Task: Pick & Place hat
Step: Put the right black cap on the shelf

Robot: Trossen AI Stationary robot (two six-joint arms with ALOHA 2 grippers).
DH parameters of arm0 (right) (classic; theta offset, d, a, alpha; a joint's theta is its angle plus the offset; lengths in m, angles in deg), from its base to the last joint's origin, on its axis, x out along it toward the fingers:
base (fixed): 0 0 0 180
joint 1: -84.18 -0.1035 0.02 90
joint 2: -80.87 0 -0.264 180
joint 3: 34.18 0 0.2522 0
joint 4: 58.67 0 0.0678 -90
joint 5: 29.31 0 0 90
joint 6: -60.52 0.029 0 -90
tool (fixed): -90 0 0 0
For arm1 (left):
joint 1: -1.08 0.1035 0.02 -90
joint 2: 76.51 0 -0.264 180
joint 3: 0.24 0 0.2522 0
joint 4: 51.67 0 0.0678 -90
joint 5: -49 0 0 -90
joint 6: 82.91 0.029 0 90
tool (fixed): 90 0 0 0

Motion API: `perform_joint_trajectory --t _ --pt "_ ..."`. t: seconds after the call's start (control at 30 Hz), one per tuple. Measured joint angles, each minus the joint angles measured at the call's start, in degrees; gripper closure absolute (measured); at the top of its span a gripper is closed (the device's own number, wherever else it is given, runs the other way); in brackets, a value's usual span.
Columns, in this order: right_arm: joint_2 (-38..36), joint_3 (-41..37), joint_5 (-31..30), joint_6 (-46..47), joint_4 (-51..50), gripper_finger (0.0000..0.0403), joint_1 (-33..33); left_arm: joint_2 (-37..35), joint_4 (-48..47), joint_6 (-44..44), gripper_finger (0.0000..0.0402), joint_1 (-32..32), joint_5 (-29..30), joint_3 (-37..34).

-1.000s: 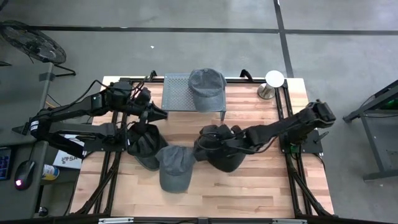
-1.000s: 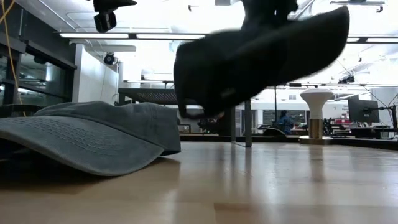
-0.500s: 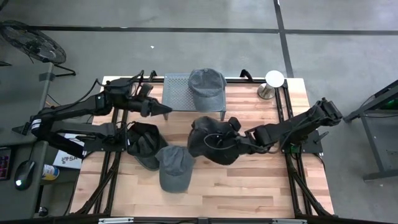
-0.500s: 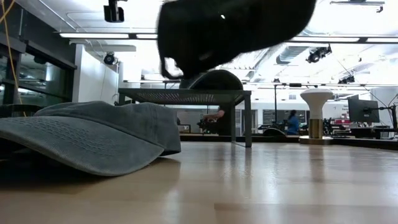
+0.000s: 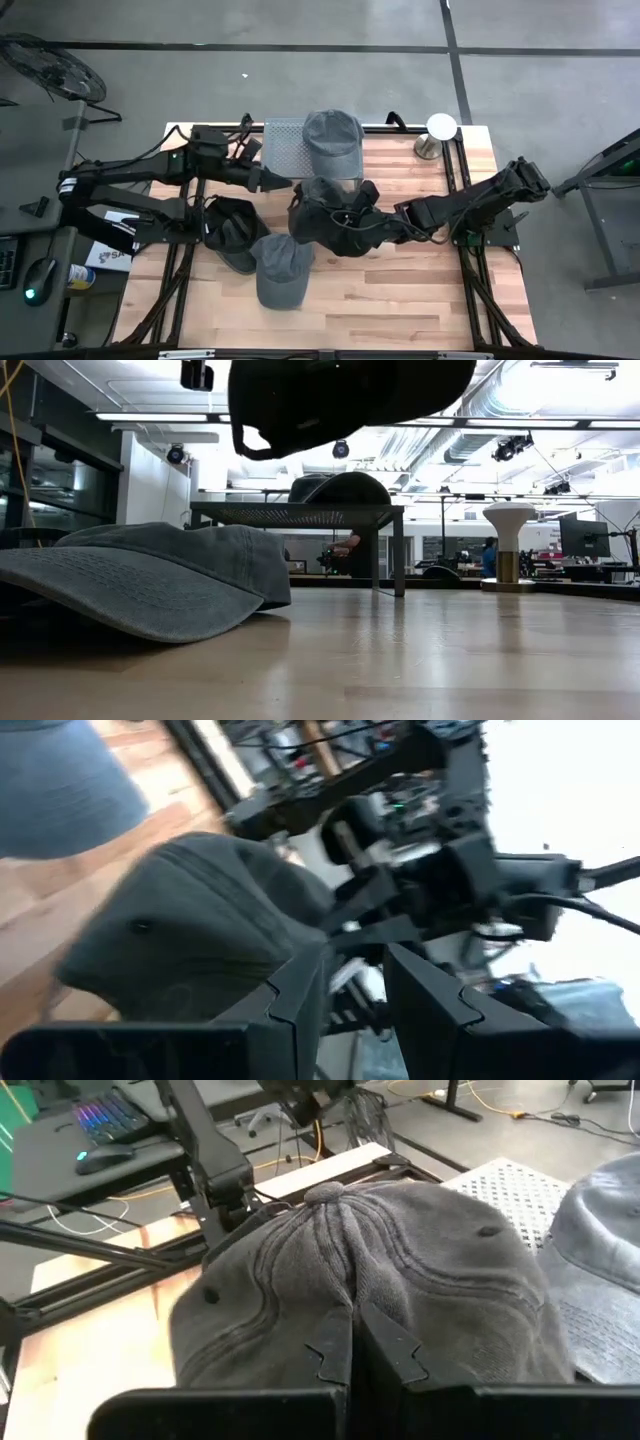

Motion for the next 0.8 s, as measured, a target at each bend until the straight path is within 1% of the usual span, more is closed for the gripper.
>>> perform_joint_trajectory --t 0.13,0.23,0.4,0.6,0.7,0.8 --pt "-0.3 0.0 0.1 -1.3 0.1 0.0403 0.0 2.4 -8.9 0.0 0.0294 -2.0 4.7 4.2" --pt "-0.4 0.0 -0.1 -2.4 0.1 0.0402 0.0 4.6 -12.9 -0.2 0.0294 -3.4 7.1 7.1" --pt "-0.4 0.1 0.0 -3.7 0.2 0.0402 0.0 8.2 -15.1 -0.3 0.0294 -5.5 9.0 11.8" --pt "-0.4 0.1 0.4 -6.1 0.1 0.0402 0.0 11.7 -16.7 0.3 0.0290 -7.2 10.8 14.3" --pt "-0.4 0.1 1.1 -7.0 0.1 0.0402 0.0 12.9 -16.0 1.6 0.0277 -7.7 11.0 14.5" --pt "-0.4 0.1 1.1 -7.4 -0.2 0.0402 0.0 12.9 -16.4 1.8 0.0252 -7.7 11.2 14.6"
